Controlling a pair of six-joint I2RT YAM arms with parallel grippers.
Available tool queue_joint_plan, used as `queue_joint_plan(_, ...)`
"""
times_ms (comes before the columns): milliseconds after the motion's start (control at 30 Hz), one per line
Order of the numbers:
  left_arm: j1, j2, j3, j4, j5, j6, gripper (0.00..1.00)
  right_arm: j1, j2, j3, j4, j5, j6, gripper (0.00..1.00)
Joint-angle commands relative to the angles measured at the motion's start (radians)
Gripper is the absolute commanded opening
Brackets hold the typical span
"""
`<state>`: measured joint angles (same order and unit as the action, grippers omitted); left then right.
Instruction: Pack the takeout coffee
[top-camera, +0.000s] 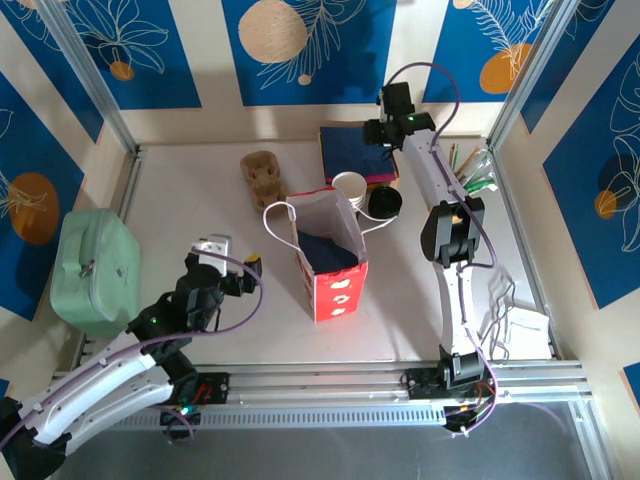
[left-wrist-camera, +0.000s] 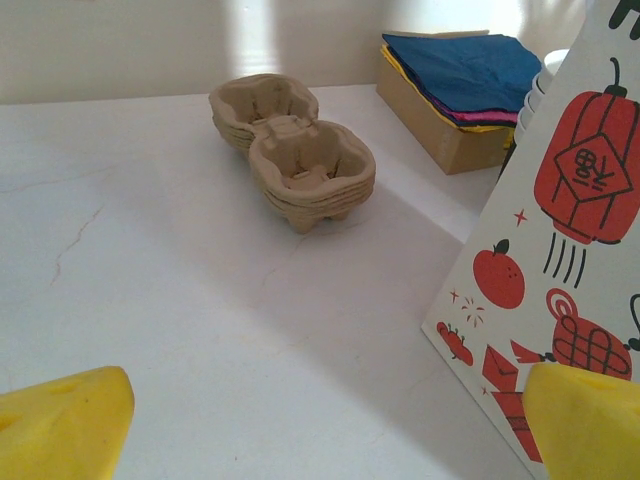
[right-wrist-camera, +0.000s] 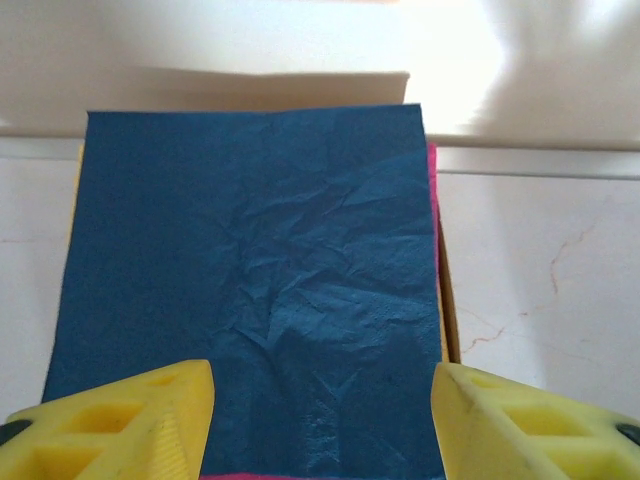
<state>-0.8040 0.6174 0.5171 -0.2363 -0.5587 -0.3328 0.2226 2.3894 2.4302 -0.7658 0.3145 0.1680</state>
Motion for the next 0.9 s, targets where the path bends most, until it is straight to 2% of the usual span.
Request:
queue_joint_plan(0,-0.008,-0.021,0.017,-0.022,-0.009,0.001,0.99,0.007,0.052,0.024,0.011,-0.017,-0.014,0.6)
queue_joint_plan(133,-0.008,-0.029,0.018,-0.033,-0.017,0.0,0.99,0.01,0.095,0.05,-0.007,-0.035,-0.026,0.62)
queue_joint_plan(267,-0.008,-0.034,0.02,-0.04,-0.016,-0.001,1.0,0.012,0.127,0.057,0.004,-0.035,-0.047,0.69)
queue_joint_plan(533,-0.008,-0.031,0.026,-0.047,-0.009,-0.009,1.0,0.018,0.222,0.164,-0.053,-0.01,-0.078,0.71)
queue_joint_plan(667,-0.008,-0.022,0.031,-0.05,0.005,-0.009,1.0,0.017,0.233,0.156,-0.044,-0.077,-0.117,0.72)
queue_joint_plan(867,-0.008,-0.011,0.039,-0.063,0.008,-0.018,1.0,0.019,0.274,0.195,-0.079,-0.077,-0.118,0.74)
